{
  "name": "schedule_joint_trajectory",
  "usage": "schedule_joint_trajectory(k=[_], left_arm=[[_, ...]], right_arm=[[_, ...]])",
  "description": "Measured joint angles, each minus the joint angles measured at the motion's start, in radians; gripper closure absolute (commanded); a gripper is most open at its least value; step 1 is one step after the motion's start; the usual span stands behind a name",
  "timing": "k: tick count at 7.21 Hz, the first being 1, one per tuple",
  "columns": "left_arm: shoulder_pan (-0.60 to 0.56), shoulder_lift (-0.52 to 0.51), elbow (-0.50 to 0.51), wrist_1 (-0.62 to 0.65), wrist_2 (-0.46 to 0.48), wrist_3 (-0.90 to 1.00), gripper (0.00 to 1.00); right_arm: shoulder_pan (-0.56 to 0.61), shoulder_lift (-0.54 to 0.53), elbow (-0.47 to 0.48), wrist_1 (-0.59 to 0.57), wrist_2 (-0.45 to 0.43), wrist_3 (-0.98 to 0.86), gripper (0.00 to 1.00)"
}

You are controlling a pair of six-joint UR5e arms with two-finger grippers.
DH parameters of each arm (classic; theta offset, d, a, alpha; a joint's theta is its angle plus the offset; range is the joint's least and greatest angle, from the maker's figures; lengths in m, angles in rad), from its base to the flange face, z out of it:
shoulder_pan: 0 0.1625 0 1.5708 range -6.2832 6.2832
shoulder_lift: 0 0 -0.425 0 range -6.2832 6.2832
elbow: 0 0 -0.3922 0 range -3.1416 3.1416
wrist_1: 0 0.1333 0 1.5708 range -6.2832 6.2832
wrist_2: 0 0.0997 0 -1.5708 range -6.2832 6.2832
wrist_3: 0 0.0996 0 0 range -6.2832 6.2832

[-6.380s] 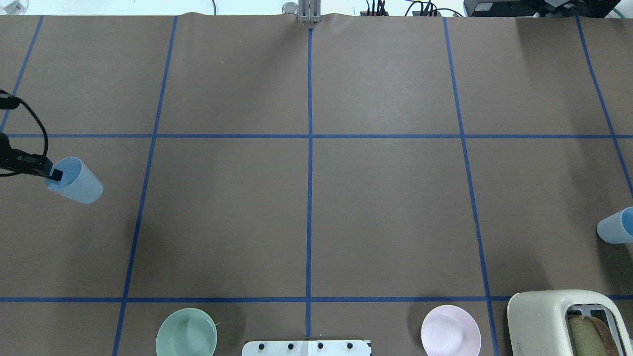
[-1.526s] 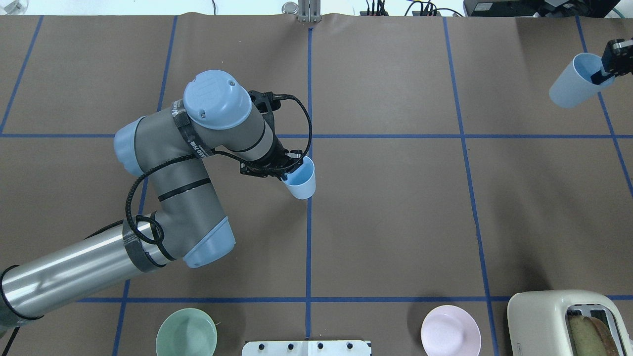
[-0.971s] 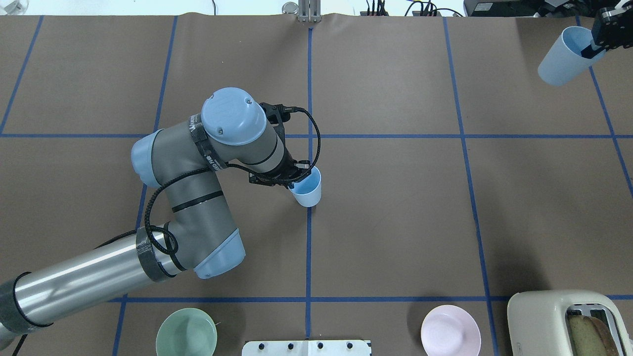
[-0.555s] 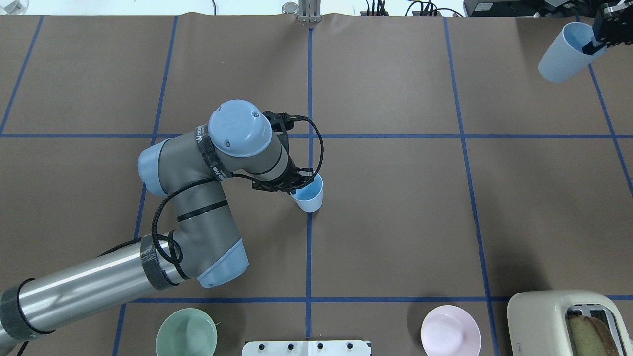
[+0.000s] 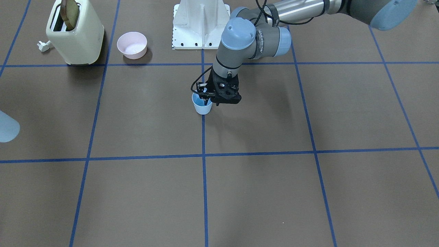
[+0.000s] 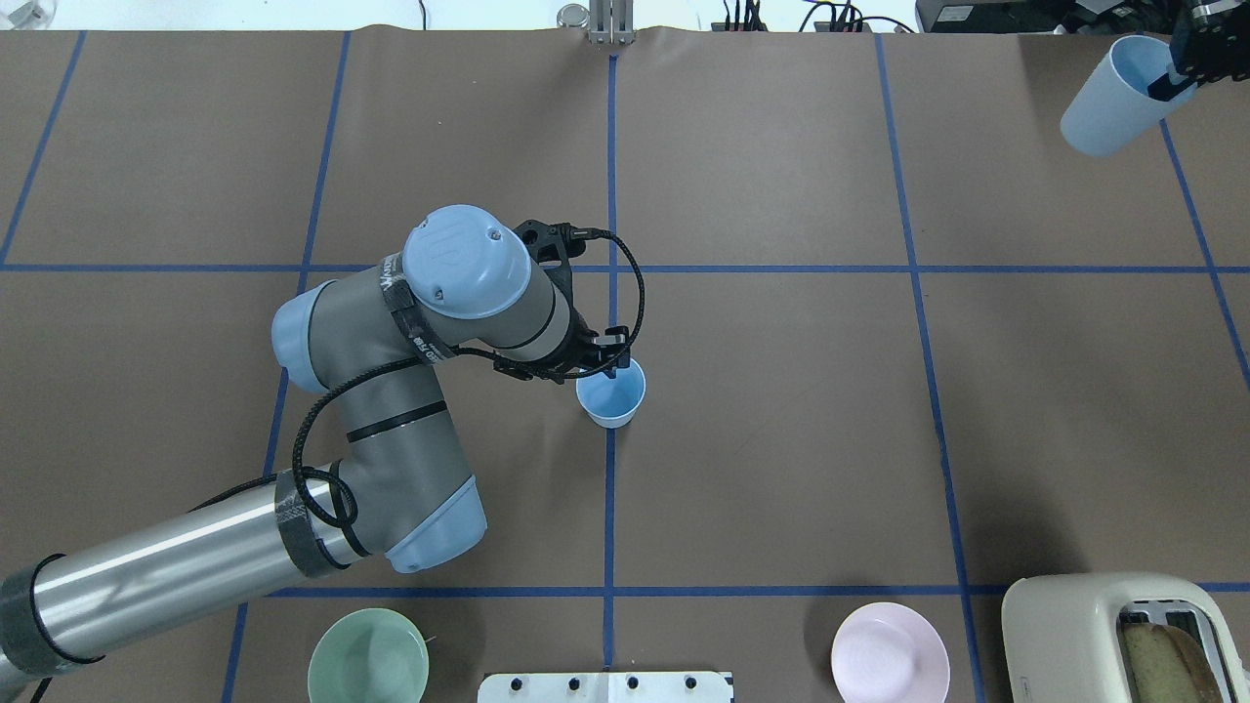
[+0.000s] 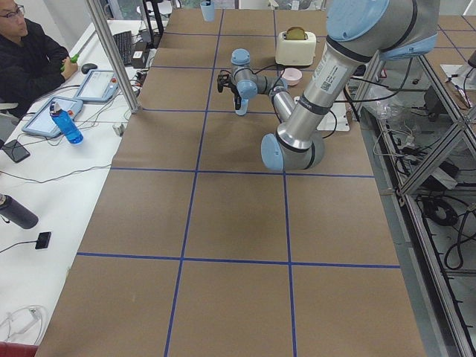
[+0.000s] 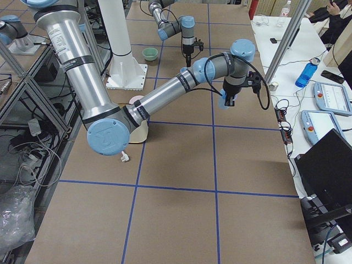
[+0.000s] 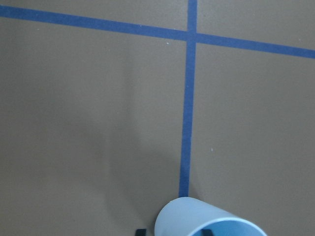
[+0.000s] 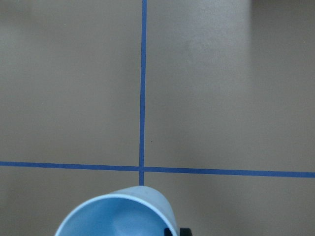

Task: Stack blue cups with both arms
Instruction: 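Set the cup upright at center with the left gripper while the right lifts its cup, then withdraw the left arm while the right gripper carries its blue cup toward the placed cup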

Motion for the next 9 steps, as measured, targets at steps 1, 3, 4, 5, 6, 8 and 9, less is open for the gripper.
schedule_joint_trajectory(k=[1,3,4,5,6,8,9], left_arm=[[-0.003,0.001,-0.008,-0.004,-0.001,0.004,0.03],[-0.039,0.026,-0.044,-0.005,-0.03,0.024,0.02],[-0.078,0.051,-0.065,-0.004,-0.073,0.061,0.03],[-0.123,0.08,-0.081,-0.005,-0.114,0.106,0.02],[-0.174,0.107,-0.089,-0.004,-0.153,0.166,0.02],[-0.282,0.164,-0.095,-0.006,-0.241,0.304,0.02],[-0.33,0.201,-0.101,-0.009,-0.275,0.364,0.02]], right_arm=[[-0.012,0.018,0.001,0.0,0.002,0.041,1.0],[-0.059,0.056,0.025,0.0,-0.001,0.159,1.0],[-0.089,0.075,0.042,0.0,-0.006,0.232,1.0],[-0.126,0.097,0.06,0.001,-0.018,0.31,1.0],[-0.172,0.115,0.084,0.002,-0.04,0.392,1.0],[-0.265,0.155,0.124,0.005,-0.099,0.544,1.0],[-0.314,0.186,0.134,0.006,-0.133,0.62,1.0]])
